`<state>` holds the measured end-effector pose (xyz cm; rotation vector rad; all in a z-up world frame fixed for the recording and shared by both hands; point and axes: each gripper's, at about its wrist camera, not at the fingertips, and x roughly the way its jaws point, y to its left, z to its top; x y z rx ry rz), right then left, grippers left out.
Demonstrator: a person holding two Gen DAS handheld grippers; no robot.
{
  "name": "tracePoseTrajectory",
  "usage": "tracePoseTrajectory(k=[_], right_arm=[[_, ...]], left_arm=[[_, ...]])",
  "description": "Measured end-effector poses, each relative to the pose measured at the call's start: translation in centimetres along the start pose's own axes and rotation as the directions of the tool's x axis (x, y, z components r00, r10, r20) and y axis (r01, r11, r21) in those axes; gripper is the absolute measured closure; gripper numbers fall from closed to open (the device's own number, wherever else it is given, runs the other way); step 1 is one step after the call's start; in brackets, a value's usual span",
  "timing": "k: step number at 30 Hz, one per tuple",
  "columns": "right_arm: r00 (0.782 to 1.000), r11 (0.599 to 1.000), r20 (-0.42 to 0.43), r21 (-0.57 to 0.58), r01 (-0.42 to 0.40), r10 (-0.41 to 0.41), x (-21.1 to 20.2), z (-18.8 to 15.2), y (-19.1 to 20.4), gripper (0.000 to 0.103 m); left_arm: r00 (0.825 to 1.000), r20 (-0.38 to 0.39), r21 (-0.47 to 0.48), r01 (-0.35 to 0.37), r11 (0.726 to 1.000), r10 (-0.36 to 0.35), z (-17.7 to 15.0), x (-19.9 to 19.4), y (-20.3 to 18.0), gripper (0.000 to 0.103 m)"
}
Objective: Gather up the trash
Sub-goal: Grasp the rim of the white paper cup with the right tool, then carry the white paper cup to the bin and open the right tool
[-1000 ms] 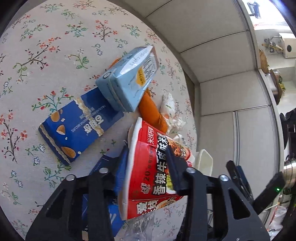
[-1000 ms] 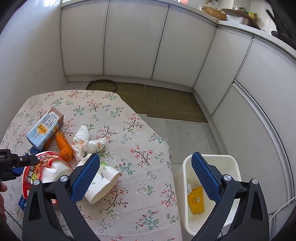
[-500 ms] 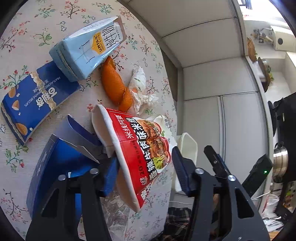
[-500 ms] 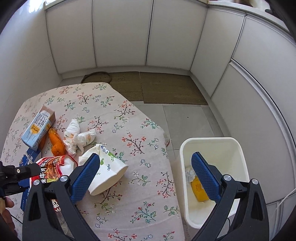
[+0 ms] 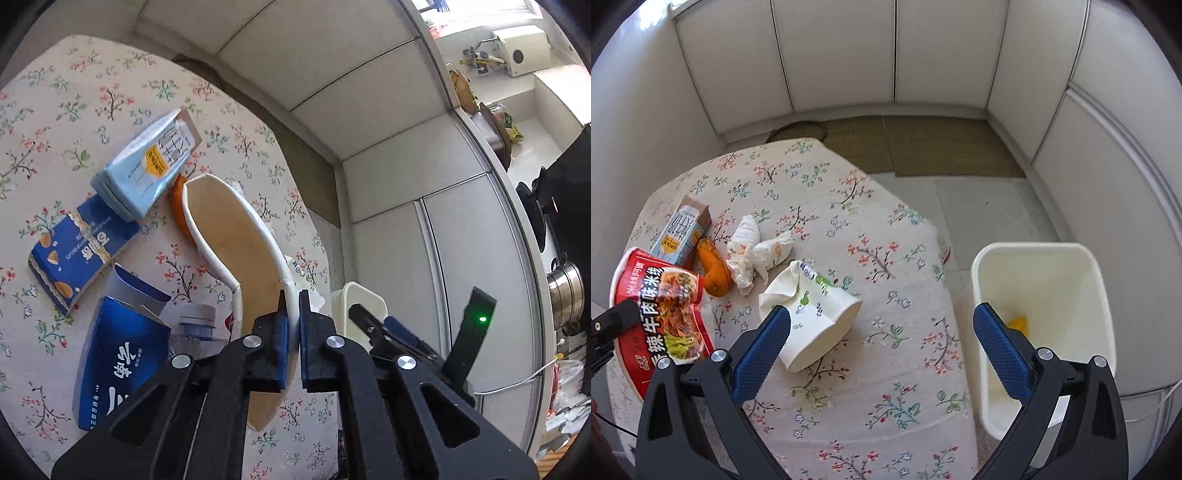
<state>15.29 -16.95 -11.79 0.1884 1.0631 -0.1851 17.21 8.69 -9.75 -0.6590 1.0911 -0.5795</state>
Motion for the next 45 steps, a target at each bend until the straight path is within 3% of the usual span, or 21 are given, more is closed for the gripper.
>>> tracePoseTrajectory(k=[3,5,7,9,12,13,15,17,21,28,34,39,45], right_arm=[[0.985,0.984,-0.103,0.133,-0.121,0.135,2.3,-0.3,-0.8,0.007],[0.963,0.953,-0.146,0.237,-0.190,0.228,3.9,-0.7,-1.0,0.007],[0.941,0.924,-0.166,0.301,-0.235,0.294,5.2,-0.9,-1.0,0.014],[0.924,0.905,-0.179,0.329,-0.269,0.339,6.0,-1.2,-0.6,0.034],[0.895,0.875,-0.195,0.369,-0.312,0.401,6.7,-1.5,-0.4,0.051],[0.891,0.868,-0.192,0.380,-0.320,0.412,6.9,-1.5,-0.4,0.054],[0.879,0.853,-0.185,0.392,-0.344,0.439,7.3,-1.4,-0.3,0.078],[0.880,0.853,-0.172,0.385,-0.353,0.442,7.3,-1.2,-0.1,0.093],[0.899,0.876,-0.122,0.314,-0.367,0.421,5.8,-0.5,0.7,0.100],[0.925,0.916,-0.062,0.178,-0.359,0.374,2.6,0.1,1.6,0.100],[0.932,0.926,0.025,0.112,-0.361,0.361,-0.9,0.5,1.0,0.100],[0.943,0.944,0.112,0.077,-0.322,0.313,-3.5,0.7,-0.7,0.100],[0.956,0.977,0.228,0.062,-0.203,0.184,-6.7,0.8,-4.9,0.100]], left_arm=[[0.998,0.059,0.032,-0.010,0.999,0.008,0.2,-1.8,-0.7,0.098],[0.996,0.091,0.053,-0.016,0.998,0.011,0.5,-2.6,-1.5,0.098],[0.994,0.113,0.071,-0.017,0.997,0.009,0.5,-3.3,-1.9,0.098],[0.992,0.124,0.086,-0.025,0.996,0.014,0.6,-3.6,-2.3,0.098],[0.992,0.125,0.097,-0.036,0.995,0.024,0.3,-3.8,-2.1,0.098],[0.992,0.125,0.098,-0.041,0.994,0.028,0.4,-3.7,-2.0,0.098],[0.992,0.122,0.099,-0.044,0.994,0.032,0.4,-3.7,-1.9,0.098],[0.991,0.126,0.099,-0.052,0.994,0.039,0.2,-3.8,-1.9,0.098],[0.988,0.142,0.092,-0.072,0.993,0.058,0.2,-4.0,-1.6,0.099],[0.981,0.177,0.096,-0.092,0.991,0.074,0.2,-4.5,-2.1,0.099],[0.975,0.208,0.115,-0.109,0.987,0.083,0.0,-4.9,-3.3,0.099],[0.972,0.220,0.143,-0.111,0.984,0.078,-0.5,-4.8,-4.5,0.099],[0.974,0.214,0.183,-0.112,0.977,0.072,-1.3,-4.0,-6.1,0.099]])
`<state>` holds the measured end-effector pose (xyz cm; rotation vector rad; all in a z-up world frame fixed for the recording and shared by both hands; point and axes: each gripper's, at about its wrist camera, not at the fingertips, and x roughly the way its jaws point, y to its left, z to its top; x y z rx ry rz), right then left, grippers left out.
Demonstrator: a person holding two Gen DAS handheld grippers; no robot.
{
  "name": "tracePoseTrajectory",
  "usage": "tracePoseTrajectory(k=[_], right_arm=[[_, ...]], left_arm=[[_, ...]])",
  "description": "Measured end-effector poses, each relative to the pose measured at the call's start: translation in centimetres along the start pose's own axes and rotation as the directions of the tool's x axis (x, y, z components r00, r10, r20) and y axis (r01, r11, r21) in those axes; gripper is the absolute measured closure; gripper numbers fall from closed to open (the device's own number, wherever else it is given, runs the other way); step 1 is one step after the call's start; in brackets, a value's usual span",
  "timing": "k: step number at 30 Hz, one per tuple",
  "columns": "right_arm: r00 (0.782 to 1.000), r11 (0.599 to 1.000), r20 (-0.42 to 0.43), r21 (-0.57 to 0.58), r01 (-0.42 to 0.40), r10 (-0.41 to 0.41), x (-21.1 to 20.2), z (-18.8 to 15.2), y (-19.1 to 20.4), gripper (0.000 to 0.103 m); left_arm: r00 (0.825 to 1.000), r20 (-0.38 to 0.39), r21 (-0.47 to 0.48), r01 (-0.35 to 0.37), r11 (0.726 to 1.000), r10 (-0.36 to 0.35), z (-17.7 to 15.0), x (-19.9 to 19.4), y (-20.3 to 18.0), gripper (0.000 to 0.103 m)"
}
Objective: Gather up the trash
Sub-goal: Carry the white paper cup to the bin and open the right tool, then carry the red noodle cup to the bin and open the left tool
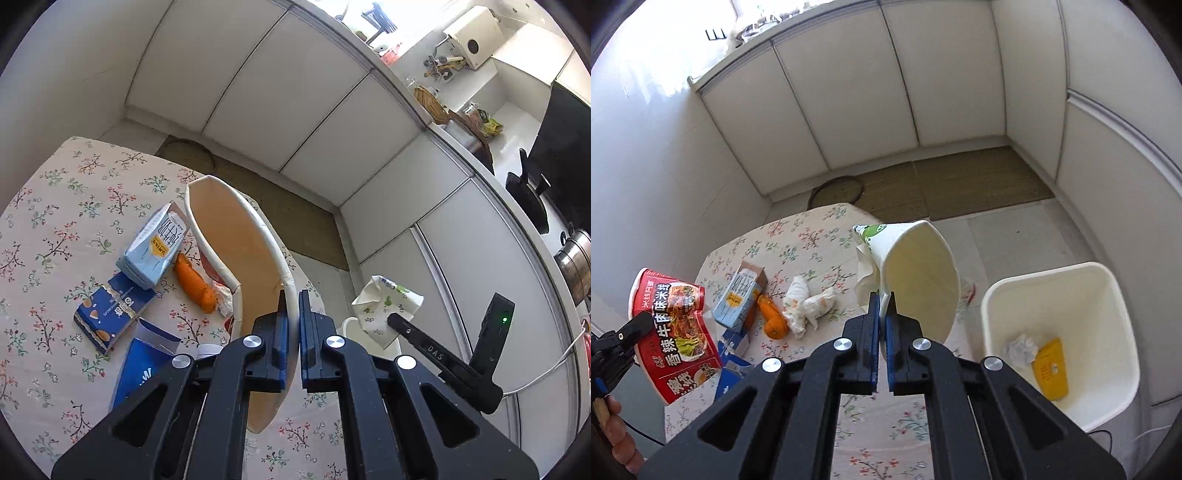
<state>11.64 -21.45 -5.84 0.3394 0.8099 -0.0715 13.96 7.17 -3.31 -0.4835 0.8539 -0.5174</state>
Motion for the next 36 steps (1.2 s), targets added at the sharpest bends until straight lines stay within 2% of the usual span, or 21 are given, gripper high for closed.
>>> tracePoseTrajectory(k=[5,13,16,17,18,20,22,24,26,28,31,33,36], right_arm=[[0.994,0.995,0.045,-0.003,0.100,-0.100,-1.8,0.4,-3.9,0.100],[0.982,0.982,-0.044,0.036,0.187,-0.185,-1.5,-0.9,-10.9,0.100],[0.977,0.980,-0.089,0.003,0.197,-0.196,-1.4,-1.3,-12.5,0.095],[0.974,0.979,-0.098,-0.007,0.204,-0.203,-1.5,-1.5,-12.8,0.087],[0.974,0.979,-0.104,-0.008,0.204,-0.204,-1.7,-1.7,-13.3,0.068],[0.972,0.976,-0.088,-0.006,0.217,-0.216,-2.5,-1.9,-14.0,0.054],[0.967,0.969,-0.055,-0.020,0.247,-0.248,-3.4,-1.9,-14.4,0.053],[0.959,0.959,-0.015,-0.024,0.282,-0.282,-4.6,-1.7,-15.1,0.046],[0.942,0.943,0.041,-0.018,0.334,-0.333,-5.9,-1.4,-15.6,0.038],[0.911,0.917,0.109,-0.008,0.400,-0.397,-7.2,-1.2,-16.0,0.027],[0.846,0.865,0.205,0.008,0.502,-0.493,-9.1,-0.9,-16.5,0.014],[0.803,0.832,0.247,0.026,0.555,-0.543,-10.1,-0.8,-16.9,0.010],[0.770,0.804,0.263,0.042,0.593,-0.581,-11.0,-0.7,-17.7,0.008]], left_arm=[[1.000,-0.019,0.029,0.004,1.000,-0.004,-0.9,1.1,-1.6,0.099],[0.998,-0.060,0.080,0.029,0.996,-0.025,-2.7,3.6,-5.2,0.099],[0.996,-0.079,0.086,0.055,0.995,-0.048,-3.4,4.8,-6.6,0.099],[0.995,-0.086,0.087,0.063,0.994,-0.056,-3.7,5.3,-7.1,0.099],[0.993,-0.096,0.091,0.073,0.993,-0.064,-4.2,5.9,-7.9,0.099],[0.991,-0.110,0.096,0.089,0.991,-0.079,-4.9,6.8,-9.2,0.099],[0.987,-0.129,0.101,0.112,0.989,-0.098,-5.5,8.0,-10.9,0.099],[0.983,-0.145,0.113,0.129,0.985,-0.112,-6.0,8.9,-12.5,0.099],[0.979,-0.159,0.123,0.144,0.982,-0.124,-6.4,9.8,-14.1,0.099],[0.975,-0.172,0.133,0.161,0.978,-0.137,-6.7,10.7,-15.7,0.099],[0.971,-0.188,0.155,0.180,0.971,-0.150,-7.3,12.0,-17.9,0.099],[0.967,-0.202,0.172,0.189,0.967,-0.154,-7.7,12.9,-19.2,0.098],[0.962,-0.225,0.189,0.200,0.961,-0.156,-8.4,14.3,-20.8,0.098]])
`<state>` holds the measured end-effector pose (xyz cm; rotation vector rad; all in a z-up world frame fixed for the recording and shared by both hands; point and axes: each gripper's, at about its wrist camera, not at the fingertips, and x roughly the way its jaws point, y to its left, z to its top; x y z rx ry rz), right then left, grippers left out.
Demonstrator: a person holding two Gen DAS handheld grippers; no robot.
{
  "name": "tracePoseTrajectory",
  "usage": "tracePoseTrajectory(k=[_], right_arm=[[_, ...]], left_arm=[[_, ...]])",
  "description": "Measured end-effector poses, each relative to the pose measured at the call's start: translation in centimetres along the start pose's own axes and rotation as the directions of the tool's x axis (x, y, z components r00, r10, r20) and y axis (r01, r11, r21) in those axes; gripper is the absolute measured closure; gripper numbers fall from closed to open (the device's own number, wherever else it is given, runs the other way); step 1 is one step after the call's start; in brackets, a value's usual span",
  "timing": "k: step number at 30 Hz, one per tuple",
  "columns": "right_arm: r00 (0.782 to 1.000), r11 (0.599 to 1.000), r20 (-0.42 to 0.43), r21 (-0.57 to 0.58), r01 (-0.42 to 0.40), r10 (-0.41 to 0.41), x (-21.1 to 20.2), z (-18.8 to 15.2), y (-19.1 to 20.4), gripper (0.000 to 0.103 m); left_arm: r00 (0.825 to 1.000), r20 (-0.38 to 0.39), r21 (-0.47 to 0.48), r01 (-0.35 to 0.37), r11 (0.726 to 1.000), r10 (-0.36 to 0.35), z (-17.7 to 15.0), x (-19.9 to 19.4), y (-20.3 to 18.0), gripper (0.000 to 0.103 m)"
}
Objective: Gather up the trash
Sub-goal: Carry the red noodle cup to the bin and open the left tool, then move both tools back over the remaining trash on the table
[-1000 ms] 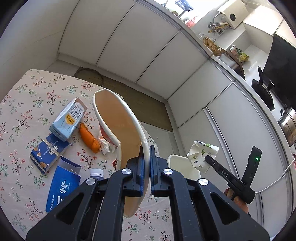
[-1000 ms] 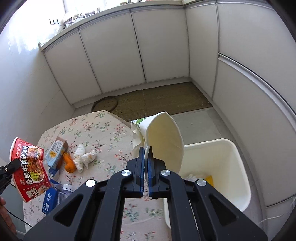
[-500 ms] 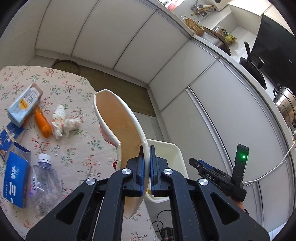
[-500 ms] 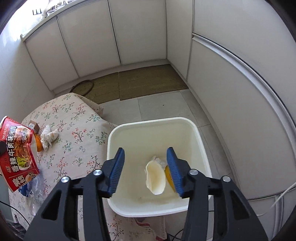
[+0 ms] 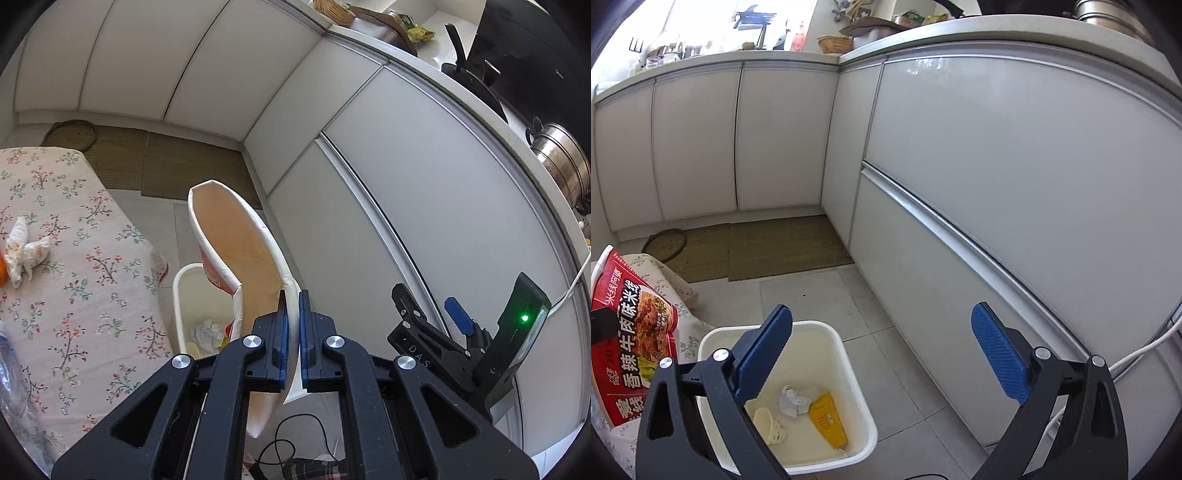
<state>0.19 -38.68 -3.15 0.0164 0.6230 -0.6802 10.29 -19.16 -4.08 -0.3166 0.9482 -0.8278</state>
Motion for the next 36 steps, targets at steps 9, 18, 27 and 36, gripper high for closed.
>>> tracePoseTrajectory(k=[9,18,27,36], right_arm=[[0.996,0.996,-0.028,0.022,0.083,-0.082,1.2,0.2,-2.3,0.008],[0.994,0.993,-0.013,0.035,0.113,-0.112,1.1,0.2,-2.6,0.007],[0.995,0.996,0.043,-0.006,0.093,-0.092,-0.8,-0.1,0.3,0.007],[0.994,1.000,0.110,-0.029,0.012,-0.009,-3.5,0.3,5.5,0.007]], left_arm=[[0.997,-0.067,0.054,-0.035,0.998,0.038,0.6,5.3,-2.4,0.096],[0.964,0.026,0.156,-0.264,0.952,0.263,0.2,5.2,-3.4,0.039],[0.824,0.273,0.234,-0.558,0.796,0.496,-0.6,1.5,-4.0,0.009],[0.709,0.381,0.191,-0.688,0.700,0.593,-1.0,-3.6,-1.0,0.008]])
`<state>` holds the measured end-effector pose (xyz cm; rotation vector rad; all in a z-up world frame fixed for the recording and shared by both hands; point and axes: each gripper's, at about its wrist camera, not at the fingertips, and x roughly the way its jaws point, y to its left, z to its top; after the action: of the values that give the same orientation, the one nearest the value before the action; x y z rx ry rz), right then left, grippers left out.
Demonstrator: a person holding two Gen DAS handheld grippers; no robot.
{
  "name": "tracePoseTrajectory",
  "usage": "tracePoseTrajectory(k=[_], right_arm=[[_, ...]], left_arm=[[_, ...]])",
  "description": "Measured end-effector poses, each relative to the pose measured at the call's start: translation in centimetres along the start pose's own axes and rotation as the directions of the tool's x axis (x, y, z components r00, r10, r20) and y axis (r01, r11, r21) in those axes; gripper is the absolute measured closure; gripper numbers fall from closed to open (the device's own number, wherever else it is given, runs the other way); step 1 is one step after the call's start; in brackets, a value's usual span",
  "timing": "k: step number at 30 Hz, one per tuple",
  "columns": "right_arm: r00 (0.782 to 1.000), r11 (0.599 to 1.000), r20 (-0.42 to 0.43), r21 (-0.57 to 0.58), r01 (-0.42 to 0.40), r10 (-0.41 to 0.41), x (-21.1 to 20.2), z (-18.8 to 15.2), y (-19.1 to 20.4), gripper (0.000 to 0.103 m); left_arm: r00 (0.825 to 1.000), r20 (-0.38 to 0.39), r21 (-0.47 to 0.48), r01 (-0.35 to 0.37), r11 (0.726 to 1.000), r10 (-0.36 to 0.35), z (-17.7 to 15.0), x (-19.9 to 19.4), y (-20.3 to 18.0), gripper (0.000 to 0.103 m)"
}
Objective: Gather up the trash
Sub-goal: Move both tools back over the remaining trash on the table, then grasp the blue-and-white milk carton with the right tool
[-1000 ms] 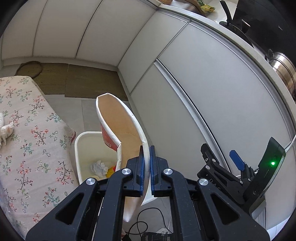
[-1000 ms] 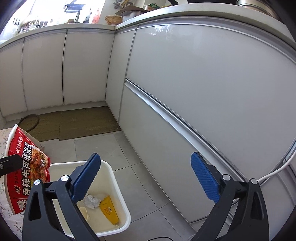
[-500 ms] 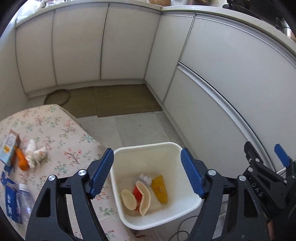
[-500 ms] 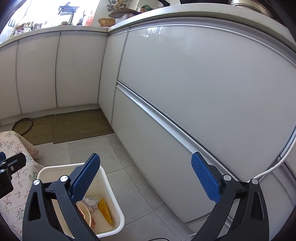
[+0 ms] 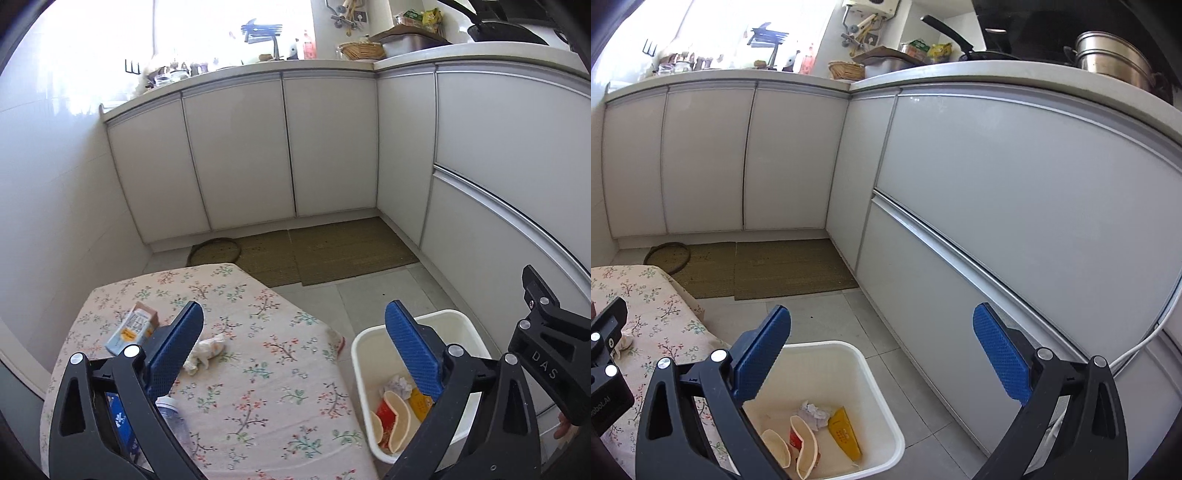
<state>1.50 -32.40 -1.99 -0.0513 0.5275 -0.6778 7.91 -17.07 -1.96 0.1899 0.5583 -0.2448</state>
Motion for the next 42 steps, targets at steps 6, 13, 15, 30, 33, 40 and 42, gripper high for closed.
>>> tracePoseTrajectory(k=[6,13,15,30,33,40,42], right_arm=[[0.996,0.995,0.036,-0.068,-0.074,0.077,-1.8,0.1,5.0,0.007],[0.986,0.980,0.039,-0.122,-0.157,0.163,-3.8,0.2,10.2,0.007],[0.982,0.974,0.041,-0.143,-0.177,0.185,-4.4,0.2,12.1,0.007],[0.954,0.912,-0.006,-0.291,-0.289,0.300,-6.7,-0.3,23.7,0.007],[0.940,0.888,-0.055,-0.315,-0.335,0.335,-6.4,-0.3,26.2,0.007],[0.834,0.836,-0.349,-0.198,-0.512,0.428,-2.8,-0.4,32.5,0.007],[0.769,0.819,-0.450,-0.130,-0.559,0.454,-1.3,-0.1,35.0,0.007]], left_arm=[[0.998,-0.012,-0.054,-0.069,0.996,0.068,-0.7,-0.7,5.3,0.007],[0.988,-0.062,-0.088,-0.145,0.985,0.140,-2.3,-0.7,11.1,0.007],[0.984,-0.074,-0.096,-0.167,0.981,0.161,-2.8,-0.6,12.8,0.007],[0.946,-0.242,-0.243,-0.275,0.930,0.217,-6.5,1.2,24.9,0.007],[0.939,-0.255,-0.274,-0.298,0.914,0.229,-6.8,0.6,27.2,0.007],[0.939,-0.246,-0.392,-0.322,0.862,0.239,-6.9,-1.6,32.8,0.007],[0.943,-0.235,-0.427,-0.317,0.847,0.235,-6.7,-2.3,34.1,0.007]])
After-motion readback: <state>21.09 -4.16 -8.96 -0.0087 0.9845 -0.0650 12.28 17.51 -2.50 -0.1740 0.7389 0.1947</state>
